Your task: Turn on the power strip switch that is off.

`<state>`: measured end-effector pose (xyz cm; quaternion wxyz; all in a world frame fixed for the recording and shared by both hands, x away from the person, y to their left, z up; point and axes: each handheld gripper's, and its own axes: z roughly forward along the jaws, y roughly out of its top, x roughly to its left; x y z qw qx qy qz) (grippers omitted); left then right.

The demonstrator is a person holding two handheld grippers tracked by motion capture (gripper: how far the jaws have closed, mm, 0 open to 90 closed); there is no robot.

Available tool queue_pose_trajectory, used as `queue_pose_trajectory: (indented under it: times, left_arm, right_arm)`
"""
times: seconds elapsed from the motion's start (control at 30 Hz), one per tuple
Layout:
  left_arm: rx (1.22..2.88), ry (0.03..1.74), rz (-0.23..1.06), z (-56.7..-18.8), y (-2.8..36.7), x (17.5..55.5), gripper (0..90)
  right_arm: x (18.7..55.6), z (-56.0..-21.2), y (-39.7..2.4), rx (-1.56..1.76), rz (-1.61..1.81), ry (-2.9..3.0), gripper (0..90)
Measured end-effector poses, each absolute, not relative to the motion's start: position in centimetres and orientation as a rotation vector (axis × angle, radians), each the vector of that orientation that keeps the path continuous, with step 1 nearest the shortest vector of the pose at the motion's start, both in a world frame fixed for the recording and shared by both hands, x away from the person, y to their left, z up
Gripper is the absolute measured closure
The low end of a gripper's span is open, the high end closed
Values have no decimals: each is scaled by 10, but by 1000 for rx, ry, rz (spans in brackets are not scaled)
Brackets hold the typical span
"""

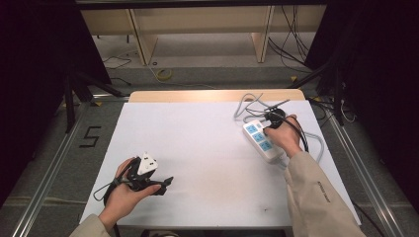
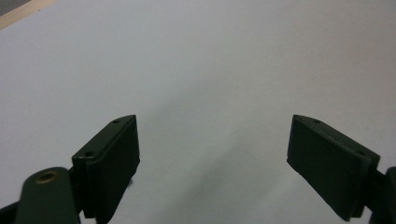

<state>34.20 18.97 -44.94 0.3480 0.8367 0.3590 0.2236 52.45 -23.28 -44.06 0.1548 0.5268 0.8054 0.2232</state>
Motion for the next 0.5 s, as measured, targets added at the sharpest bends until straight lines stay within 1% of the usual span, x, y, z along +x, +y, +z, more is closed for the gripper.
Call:
queue_pose_trajectory:
  times: [0.5]
  left_arm:
    - [2170, 932, 580, -449, 190, 342, 165]
  right_arm:
    - [524, -440, -234, 1504, 648, 2304, 900]
